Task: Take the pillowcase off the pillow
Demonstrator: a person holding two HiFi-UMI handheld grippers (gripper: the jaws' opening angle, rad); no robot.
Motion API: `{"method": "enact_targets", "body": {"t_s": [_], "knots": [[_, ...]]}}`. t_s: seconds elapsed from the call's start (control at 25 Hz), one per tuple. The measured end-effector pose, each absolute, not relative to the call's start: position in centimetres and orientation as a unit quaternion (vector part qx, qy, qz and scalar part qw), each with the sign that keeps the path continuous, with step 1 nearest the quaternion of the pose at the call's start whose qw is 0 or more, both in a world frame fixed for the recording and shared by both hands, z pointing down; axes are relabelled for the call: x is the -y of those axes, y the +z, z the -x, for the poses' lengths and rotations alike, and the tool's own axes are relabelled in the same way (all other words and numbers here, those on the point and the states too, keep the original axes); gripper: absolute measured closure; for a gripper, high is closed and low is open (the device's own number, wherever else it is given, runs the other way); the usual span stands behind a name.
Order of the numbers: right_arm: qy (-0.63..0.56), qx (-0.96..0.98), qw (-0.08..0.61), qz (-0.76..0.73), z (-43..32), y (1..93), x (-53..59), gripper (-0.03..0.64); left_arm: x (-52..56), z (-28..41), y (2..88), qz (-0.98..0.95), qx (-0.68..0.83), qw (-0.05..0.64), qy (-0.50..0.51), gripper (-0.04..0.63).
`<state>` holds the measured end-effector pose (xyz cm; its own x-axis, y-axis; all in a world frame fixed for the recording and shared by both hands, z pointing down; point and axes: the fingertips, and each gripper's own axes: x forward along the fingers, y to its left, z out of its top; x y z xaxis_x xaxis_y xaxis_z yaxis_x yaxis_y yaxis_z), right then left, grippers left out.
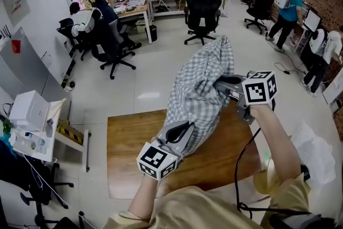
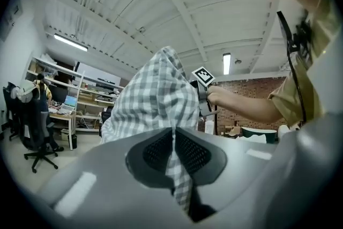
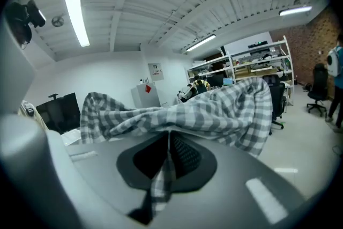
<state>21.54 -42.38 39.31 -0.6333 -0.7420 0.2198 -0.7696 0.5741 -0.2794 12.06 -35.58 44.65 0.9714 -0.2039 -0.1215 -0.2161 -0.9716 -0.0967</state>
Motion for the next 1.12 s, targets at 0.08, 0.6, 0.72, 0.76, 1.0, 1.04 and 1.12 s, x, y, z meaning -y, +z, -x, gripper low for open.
{"method": "enact_targets", "body": {"t_s": [0.08, 0.6, 0.72, 0.76, 1.0, 1.04, 1.12], "knots": [[0.176, 0.886, 0.038, -0.428, -21.4, 39.4, 42.8, 0.606, 35.9, -11.4, 45.2, 0.991, -0.108, 0.051, 0.054, 0.583], [0.219, 0.897, -0.017, -0.384, -21.2, 38.3, 44.6, 0.612, 39.0, -10.6, 58.1, 0.991, -0.128, 0.023, -0.037, 0.594], [0.223, 0.900, -0.039, -0.372, -21.1, 38.6, 42.9, 0.614, 39.5, -10.8, 64.6, 0.983, -0.145, 0.041, -0.101, 0.594], [0.223, 0.903, -0.043, -0.365, -20.5, 38.8, 42.5, 0.614, 40.2, -10.6, 66.2, 0.981, -0.154, 0.040, -0.113, 0.594], [0.205, 0.919, -0.045, -0.334, -17.5, 40.2, 40.4, 0.614, 38.8, -10.0, 68.7, 0.989, -0.067, 0.031, -0.130, 0.585], [0.195, 0.923, -0.048, -0.328, -17.7, 39.5, 39.9, 0.614, 37.4, -9.0, 67.6, 0.990, -0.023, 0.038, -0.134, 0.490], [0.169, 0.933, -0.048, -0.315, -18.3, 37.1, 39.0, 0.614, 37.5, -5.8, 65.5, 0.984, 0.009, 0.063, -0.164, 0.326]]}}
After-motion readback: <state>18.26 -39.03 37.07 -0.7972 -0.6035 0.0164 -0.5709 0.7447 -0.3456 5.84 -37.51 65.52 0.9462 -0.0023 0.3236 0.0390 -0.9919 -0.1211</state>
